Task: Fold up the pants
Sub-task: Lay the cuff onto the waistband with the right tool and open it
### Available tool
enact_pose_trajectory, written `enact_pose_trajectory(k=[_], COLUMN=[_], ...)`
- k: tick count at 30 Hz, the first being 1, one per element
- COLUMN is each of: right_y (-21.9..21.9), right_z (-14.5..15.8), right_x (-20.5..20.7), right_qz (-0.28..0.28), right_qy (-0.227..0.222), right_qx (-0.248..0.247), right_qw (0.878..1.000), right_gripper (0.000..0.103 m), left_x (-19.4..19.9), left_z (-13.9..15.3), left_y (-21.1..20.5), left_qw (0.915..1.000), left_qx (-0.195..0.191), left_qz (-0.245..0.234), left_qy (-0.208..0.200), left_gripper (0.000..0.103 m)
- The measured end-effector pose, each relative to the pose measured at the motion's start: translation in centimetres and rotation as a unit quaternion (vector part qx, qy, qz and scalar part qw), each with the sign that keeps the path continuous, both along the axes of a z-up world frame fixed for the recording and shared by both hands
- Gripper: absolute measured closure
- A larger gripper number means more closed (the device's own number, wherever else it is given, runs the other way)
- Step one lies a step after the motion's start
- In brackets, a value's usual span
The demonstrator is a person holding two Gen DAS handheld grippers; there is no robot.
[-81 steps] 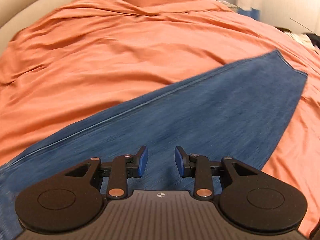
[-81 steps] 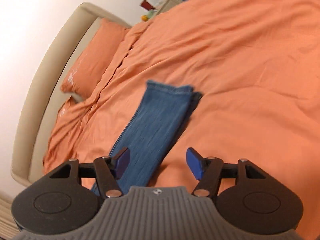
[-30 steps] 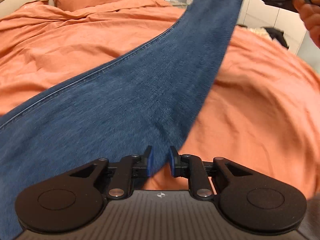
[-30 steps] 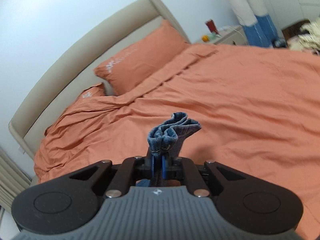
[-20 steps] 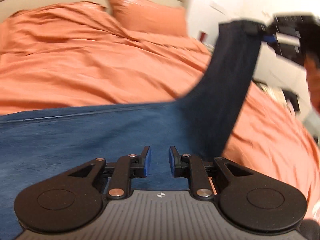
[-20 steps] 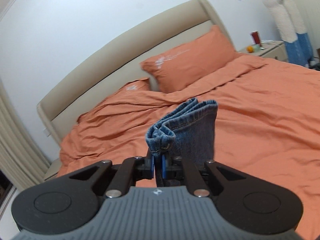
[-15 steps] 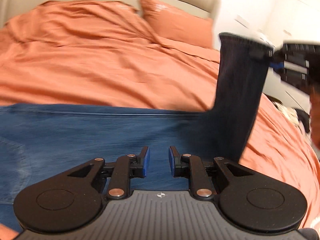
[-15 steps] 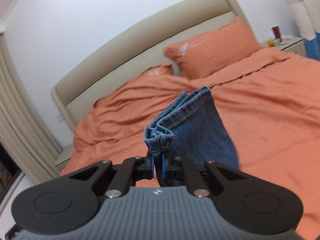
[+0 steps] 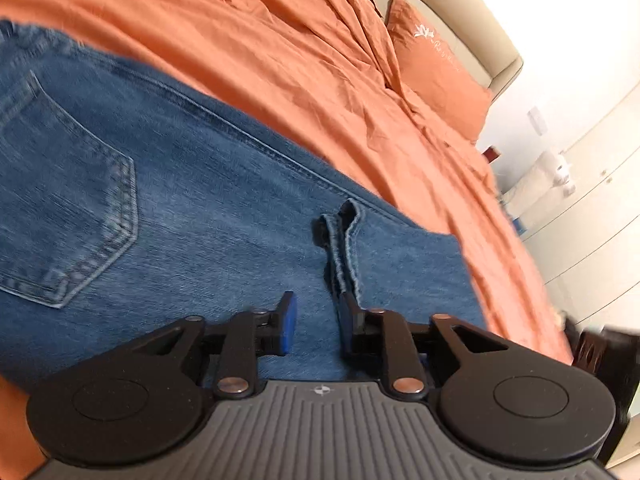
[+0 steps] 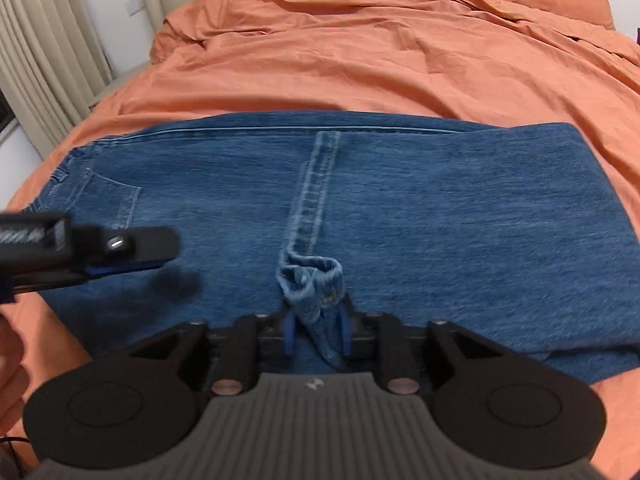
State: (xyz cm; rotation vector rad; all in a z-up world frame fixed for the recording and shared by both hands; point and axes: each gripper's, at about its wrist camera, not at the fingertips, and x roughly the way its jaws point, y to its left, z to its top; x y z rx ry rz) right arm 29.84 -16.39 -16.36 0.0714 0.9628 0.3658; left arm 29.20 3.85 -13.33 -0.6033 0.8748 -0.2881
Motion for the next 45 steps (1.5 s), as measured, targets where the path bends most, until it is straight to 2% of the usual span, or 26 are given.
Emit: enact_pose_trajectory(k=[1,2,4,8,11,14,19,20,21,23,26,28,29,32,36,39,41,45], right_y=[0.1,0.3,0.4,-1.5,-4.6,-8.3,-15.0,-16.1,-16.9,-18.0,-18.9,-19.1,-19.0,-18.5,-16.9,-15.9,-15.7,-15.4], right_z=[0.1,0.1,0.6,1.6,2.7,3.1,3.6,3.6,3.5,3.4,3.0,2.9,3.0,2.9,2.7,2.6,1.8,-1.3], right_x=[-0.2,-0.4,-0.8,-2.1,-3.6,-4.7,-6.0,-6.2,-6.3,-6.5,-6.5,-6.5,-6.6,-6.2,-5.4,-4.5,-3.4,-2.1], right_qz=[0.005,0.01,0.018,0.017,-0.024,-0.08,-0.179,-0.194,-0.205,-0.216,-0.219,-0.219,-0.217,-0.208,-0.177,-0.159,-0.155,-0.151], right_qy=[0.0,-0.001,0.0,0.006,-0.03,-0.059,-0.068,-0.064,-0.059,-0.053,-0.057,-0.072,-0.081,-0.094,-0.11,-0.123,-0.11,-0.045], right_qx=[0.004,0.003,0.007,0.048,0.056,0.041,0.037,0.032,0.026,0.0,-0.037,-0.056,-0.063,-0.083,-0.128,-0.152,-0.16,-0.177], right_qw=[1.0,1.0,1.0,0.999,0.998,0.994,0.981,0.978,0.977,0.975,0.973,0.972,0.971,0.97,0.97,0.968,0.969,0.971], right_gripper=[0.069,0.068,0.068,0.069,0.066,0.066,0.066,0.066,0.066,0.068,0.079,0.083,0.084,0.09,0.09,0.09,0.09,0.09], left_x=[0.4,0.5,0.9,1.9,3.7,5.9,8.4,8.5,8.5,7.9,6.6,5.5,5.3,6.0,6.4,6.1,5.9,5.2], left_z=[-0.3,-0.5,-0.9,-2.0,-2.3,-2.9,-4.7,-4.8,-4.6,-3.7,-0.5,2.1,2.9,1.7,-2.6,-3.6,-3.2,-3.1], left_y=[0.2,0.4,0.8,0.6,-0.5,-1.3,-2.1,-2.3,-2.5,-2.9,-3.7,-4.8,-5.4,-5.9,-5.2,-5.5,-5.8,-5.6], left_qw=[0.9999,0.9996,0.9985,0.9952,0.9959,0.9963,0.9955,0.9957,0.9966,0.9986,0.9935,0.9848,0.9816,0.9817,0.9874,0.9868,0.9852,0.983], left_qx=[-0.015,-0.028,-0.053,-0.094,-0.086,-0.081,-0.087,-0.088,-0.08,-0.051,-0.041,0.005,0.03,0.091,0.106,0.122,0.132,0.141], left_qz=[-0.001,-0.002,-0.005,-0.002,-0.004,-0.011,0.004,0.001,-0.002,-0.01,-0.038,-0.057,-0.06,-0.051,-0.045,-0.051,-0.055,-0.063], left_qy=[0.001,0.002,0.009,0.026,0.028,0.025,0.038,0.031,0.02,-0.013,-0.099,-0.164,-0.179,-0.159,-0.108,-0.093,-0.094,-0.099], left_gripper=[0.071,0.071,0.07,0.064,0.061,0.061,0.06,0.066,0.08,0.097,0.097,0.097,0.097,0.097,0.097,0.097,0.097,0.096])
